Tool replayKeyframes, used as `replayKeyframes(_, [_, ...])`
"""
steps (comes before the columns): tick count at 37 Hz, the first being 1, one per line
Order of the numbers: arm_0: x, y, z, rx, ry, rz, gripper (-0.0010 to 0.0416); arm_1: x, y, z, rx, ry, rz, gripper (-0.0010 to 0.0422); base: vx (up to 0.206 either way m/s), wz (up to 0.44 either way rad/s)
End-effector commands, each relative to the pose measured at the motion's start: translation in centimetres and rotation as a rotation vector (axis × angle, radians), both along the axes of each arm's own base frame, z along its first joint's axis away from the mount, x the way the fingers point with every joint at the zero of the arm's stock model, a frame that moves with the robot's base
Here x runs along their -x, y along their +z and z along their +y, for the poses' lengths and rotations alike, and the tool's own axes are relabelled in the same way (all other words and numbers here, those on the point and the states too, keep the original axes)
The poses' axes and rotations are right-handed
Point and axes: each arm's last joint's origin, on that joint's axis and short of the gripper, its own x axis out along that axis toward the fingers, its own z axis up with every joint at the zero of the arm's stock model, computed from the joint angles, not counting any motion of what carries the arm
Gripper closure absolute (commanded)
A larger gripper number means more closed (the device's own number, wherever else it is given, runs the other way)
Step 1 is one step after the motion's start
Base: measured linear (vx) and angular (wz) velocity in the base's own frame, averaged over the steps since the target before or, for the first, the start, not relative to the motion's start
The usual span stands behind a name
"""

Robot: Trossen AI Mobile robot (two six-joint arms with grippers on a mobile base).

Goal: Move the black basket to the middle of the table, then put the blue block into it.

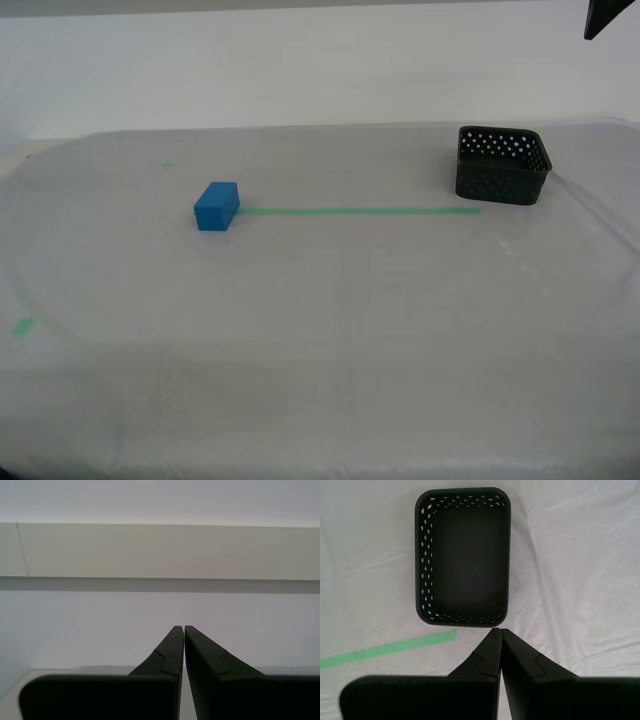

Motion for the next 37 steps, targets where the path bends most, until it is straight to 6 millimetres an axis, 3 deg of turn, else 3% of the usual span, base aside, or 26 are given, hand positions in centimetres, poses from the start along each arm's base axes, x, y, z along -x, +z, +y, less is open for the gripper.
replayKeyframes(1, [-0.03, 0.09, 0.09, -0.031, 0.007, -0.006, 0.0406, 0.01, 0.07, 0.0, -0.001, 0.001, -0.006, 0.0412, 0.0, 0.0])
replayKeyframes(37, [-0.49, 0.24, -0.02, -0.018, 0.0, -0.057, 0.0406, 0.01, 0.07, -0.01, -0.001, 0.001, -0.006, 0.0412, 0.0, 0.0])
